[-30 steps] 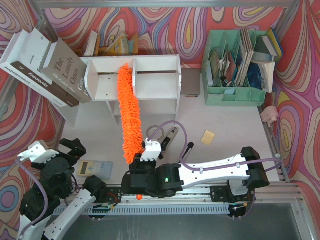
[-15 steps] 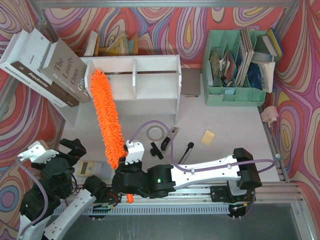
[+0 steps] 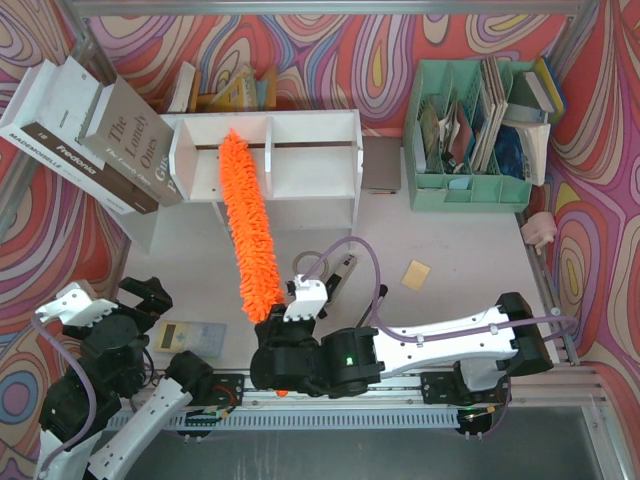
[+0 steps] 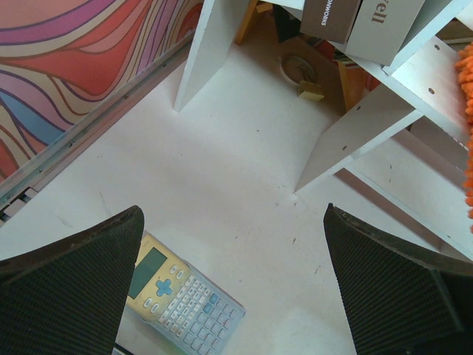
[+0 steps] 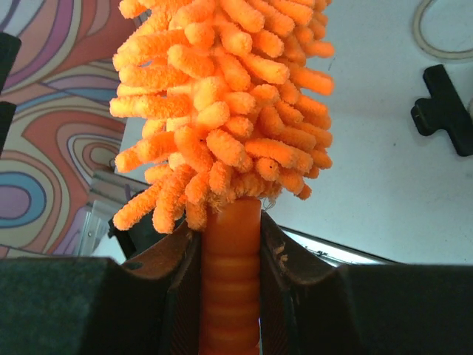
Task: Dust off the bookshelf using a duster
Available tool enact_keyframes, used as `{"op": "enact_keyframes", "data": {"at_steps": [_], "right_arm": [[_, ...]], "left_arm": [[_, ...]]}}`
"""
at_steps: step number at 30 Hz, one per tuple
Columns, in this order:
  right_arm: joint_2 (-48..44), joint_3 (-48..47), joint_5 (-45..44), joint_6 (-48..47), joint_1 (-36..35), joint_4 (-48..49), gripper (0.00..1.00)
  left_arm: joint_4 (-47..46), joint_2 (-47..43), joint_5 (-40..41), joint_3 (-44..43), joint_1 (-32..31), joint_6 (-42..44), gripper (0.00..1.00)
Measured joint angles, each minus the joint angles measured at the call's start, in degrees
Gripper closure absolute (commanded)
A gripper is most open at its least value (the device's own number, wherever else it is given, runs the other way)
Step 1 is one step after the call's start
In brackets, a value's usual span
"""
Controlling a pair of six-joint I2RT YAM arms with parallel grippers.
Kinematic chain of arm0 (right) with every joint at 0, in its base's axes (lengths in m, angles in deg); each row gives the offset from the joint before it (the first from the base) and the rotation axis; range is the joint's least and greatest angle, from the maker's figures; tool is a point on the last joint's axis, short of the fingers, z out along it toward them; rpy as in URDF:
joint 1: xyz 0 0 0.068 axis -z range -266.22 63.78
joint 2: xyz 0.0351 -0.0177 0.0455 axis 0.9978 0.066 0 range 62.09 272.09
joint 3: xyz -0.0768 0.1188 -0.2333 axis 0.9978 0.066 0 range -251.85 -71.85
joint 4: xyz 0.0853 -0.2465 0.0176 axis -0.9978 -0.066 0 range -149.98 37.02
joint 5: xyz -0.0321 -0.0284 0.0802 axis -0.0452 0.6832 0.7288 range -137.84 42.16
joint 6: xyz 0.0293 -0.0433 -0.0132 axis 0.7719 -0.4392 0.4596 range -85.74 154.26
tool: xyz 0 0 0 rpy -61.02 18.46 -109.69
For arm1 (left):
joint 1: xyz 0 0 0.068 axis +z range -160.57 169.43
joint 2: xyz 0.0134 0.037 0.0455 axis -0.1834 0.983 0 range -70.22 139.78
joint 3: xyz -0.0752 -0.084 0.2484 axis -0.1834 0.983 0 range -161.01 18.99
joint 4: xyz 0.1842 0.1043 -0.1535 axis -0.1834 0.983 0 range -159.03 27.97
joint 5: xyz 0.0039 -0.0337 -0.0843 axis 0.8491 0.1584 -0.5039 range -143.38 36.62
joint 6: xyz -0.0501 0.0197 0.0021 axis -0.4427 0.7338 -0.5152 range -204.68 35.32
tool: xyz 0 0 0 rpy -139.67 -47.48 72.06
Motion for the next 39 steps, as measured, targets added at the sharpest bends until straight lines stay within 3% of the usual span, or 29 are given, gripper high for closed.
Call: {"op": "enact_keyframes", "data": {"at_steps": [15, 30, 39], "right_arm": [[-0.9, -0.5, -14.4, 6.6, -7.8, -6.4, 1.0], [0.1, -0.5, -8.4, 11.6, -3.8, -9.6, 1.0], [0.0, -0.5, -9.4, 6.8, -3.9, -6.4, 1.0]], "left_arm": [[0.0, 0.0, 0.0, 0.0, 0.0, 0.0, 0.02], [0.0, 0.0, 0.0, 0.0, 0.0, 0.0, 0.02], [0.0, 0.0, 0.0, 0.0, 0.0, 0.0, 0.02]]}}
